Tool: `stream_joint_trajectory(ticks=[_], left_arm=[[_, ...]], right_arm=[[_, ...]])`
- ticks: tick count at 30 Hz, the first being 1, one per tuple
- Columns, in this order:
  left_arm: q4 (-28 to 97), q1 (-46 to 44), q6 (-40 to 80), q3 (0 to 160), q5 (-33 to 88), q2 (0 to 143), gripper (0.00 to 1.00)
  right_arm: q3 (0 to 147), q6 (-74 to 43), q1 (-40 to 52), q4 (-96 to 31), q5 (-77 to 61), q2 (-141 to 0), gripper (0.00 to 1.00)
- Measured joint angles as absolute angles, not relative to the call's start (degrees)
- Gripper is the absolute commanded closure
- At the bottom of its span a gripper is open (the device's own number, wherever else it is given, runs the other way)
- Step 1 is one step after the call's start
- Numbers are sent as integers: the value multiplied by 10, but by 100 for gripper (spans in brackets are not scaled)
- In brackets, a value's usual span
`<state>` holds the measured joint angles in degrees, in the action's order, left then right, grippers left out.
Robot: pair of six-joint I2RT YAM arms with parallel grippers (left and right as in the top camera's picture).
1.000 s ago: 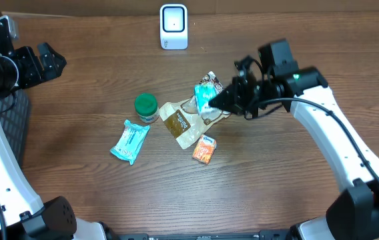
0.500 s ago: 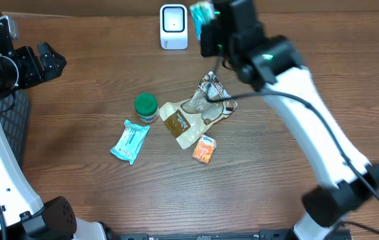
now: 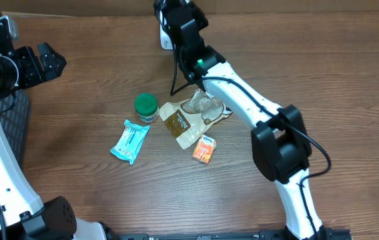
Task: Scan the item barcode
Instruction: 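Hold the teal pack in front of the scanner window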
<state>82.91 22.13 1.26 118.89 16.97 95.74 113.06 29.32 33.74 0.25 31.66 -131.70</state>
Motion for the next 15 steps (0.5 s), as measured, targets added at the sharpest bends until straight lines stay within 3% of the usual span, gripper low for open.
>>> stream_joint_trajectory(ticks=[6, 15], left_arm=[[829, 221, 13, 1189, 170, 957, 0], [829, 221, 13, 1189, 170, 957, 0]], right_arm=[[1131, 392, 335, 64, 291, -1384, 96], [1131, 439, 322, 85, 272, -1432, 96]])
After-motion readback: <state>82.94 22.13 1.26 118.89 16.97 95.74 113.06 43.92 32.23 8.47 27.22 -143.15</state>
